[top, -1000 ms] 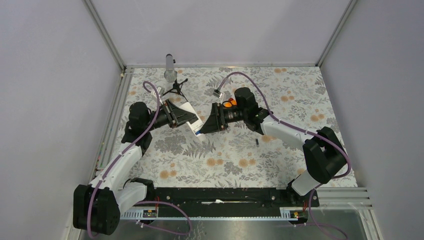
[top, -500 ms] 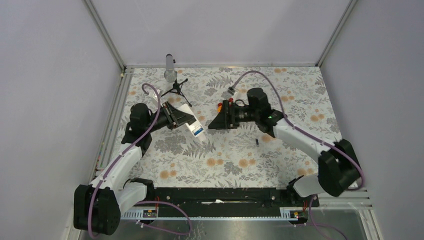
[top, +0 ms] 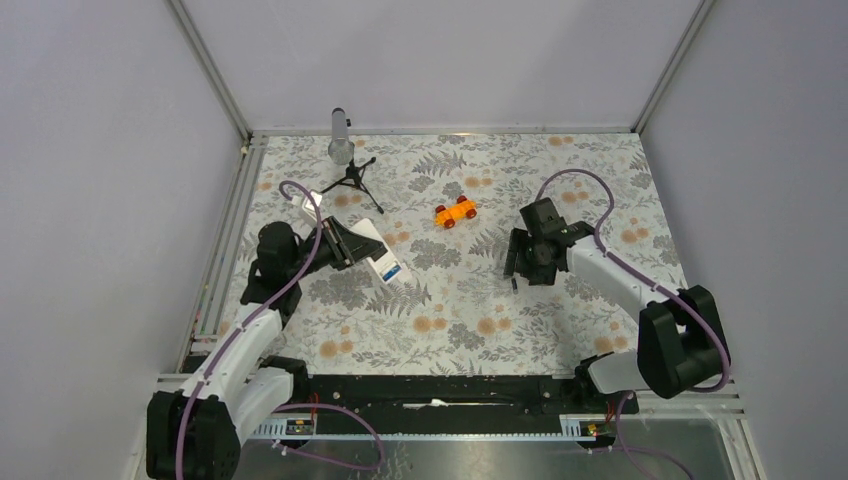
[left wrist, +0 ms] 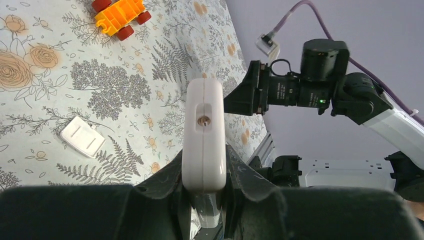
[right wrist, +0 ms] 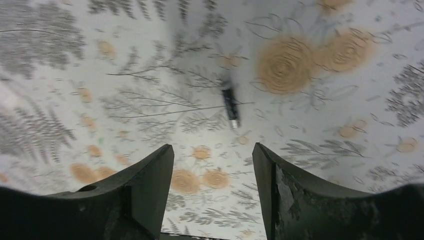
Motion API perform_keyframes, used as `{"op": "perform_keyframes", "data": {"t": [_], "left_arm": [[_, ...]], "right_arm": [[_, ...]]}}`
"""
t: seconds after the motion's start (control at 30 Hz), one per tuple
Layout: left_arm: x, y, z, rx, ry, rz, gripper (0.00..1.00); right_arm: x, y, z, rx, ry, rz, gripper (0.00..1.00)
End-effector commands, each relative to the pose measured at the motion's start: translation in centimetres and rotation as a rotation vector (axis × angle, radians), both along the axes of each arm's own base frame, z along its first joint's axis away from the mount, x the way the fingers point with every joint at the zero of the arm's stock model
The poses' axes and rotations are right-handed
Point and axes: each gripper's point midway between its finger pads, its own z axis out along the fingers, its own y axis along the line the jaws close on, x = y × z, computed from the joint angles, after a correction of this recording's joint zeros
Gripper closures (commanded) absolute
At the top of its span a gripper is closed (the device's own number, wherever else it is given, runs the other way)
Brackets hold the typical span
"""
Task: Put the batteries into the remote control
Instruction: Pick up the battery from the center of the board.
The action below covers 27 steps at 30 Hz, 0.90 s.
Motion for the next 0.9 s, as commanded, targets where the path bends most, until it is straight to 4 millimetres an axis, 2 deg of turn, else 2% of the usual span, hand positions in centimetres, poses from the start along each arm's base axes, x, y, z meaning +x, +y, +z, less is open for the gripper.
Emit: {"op": "perform_keyframes", "data": {"t": [0.0, 0.1, 0.2, 0.33, 0.57, 0.63, 0.73, 0.87], "left_arm": [[0.3, 0.4, 1.5, 0.021, -0.104, 0.013, 1.00], [0.1, 0.4, 1.5, 0.022, -0.107, 0.014, 1.00], [-0.1, 0.5, 1.5, 0.024, -0.107, 0.014, 1.00], [-0.2, 0.5, 1.3, 0.027, -0.101, 0.013, 1.00], [-0.4, 0.6, 1.4, 0.029, -0.106, 0.019, 1.00], [-0.5, 0.6, 1.3, 0.029, -0.104, 0.022, 1.00], [-0.4, 0.7, 1.4, 0.032, -0.106, 0.023, 1.00], [-0.3, 0.7, 1.4, 0.033, -0.109, 0.029, 1.00]], "right_arm": [[-1.3, -3.4, -1.7, -0.165, 0.076, -0.026, 0.34], [-1.4, -2.9, -2.5, -0.152, 0.119, 0.000, 0.36], [-1.0, -2.2, -3.3, -0.141, 0.144, 0.035, 0.43], [-0.2, -2.3, -4.3, -0.179, 0.167, 0.059, 0.52], [0.7, -2.4, -5.1, -0.212, 0.184, 0.069, 0.57], [0.8, -2.3, -5.4, -0.215, 0.193, 0.080, 0.63], [0.6, -2.1, -5.7, -0.213, 0.219, 0.103, 0.77], [0.3, -2.3, -6.1, -0.225, 0.237, 0.112, 0.77]]}}
